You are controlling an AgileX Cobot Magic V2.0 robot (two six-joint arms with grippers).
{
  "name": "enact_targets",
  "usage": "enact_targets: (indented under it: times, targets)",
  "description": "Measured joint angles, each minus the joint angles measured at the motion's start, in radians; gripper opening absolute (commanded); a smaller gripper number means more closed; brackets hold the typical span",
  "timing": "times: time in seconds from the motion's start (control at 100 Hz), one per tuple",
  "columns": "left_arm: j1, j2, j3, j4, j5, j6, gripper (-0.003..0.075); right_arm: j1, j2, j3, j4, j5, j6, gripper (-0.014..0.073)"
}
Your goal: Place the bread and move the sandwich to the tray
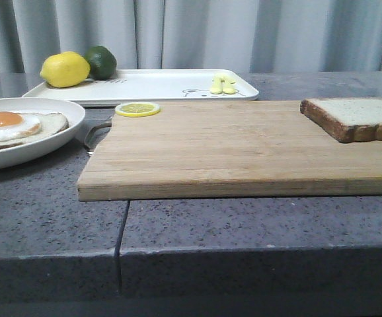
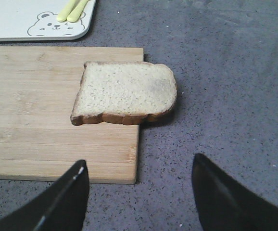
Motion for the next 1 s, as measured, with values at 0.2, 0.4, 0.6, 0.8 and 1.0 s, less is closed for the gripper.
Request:
enact_targets:
  times: [0.2, 0.4, 0.6, 0.8, 1.0]
  targets:
    - [0.000, 0.000, 0.000, 0.000, 0.000, 0.000, 0.0618, 0.000, 0.000, 0.000, 0.000, -0.014, 0.000, 0.0473]
    - [0.000, 0.000, 0.000, 0.000, 0.000, 0.001, 0.0618, 0.000, 0.000, 0.000, 0.009, -0.031, 0.000, 0.0473]
    - [0.000, 0.000, 0.000, 0.000, 0.000, 0.001, 0.0618, 0.000, 0.000, 0.000, 0.009, -0.048, 0.000, 0.0473]
    - [0.000, 0.000, 0.000, 0.000, 0.000, 0.001, 0.0618, 0.000, 0.000, 0.000, 0.023, -0.082, 0.000, 0.0473]
    - [0.000, 0.000, 0.000, 0.000, 0.000, 0.001, 0.0618, 0.000, 0.017, 0.000, 0.059, -0.149, -0.041, 0.0473]
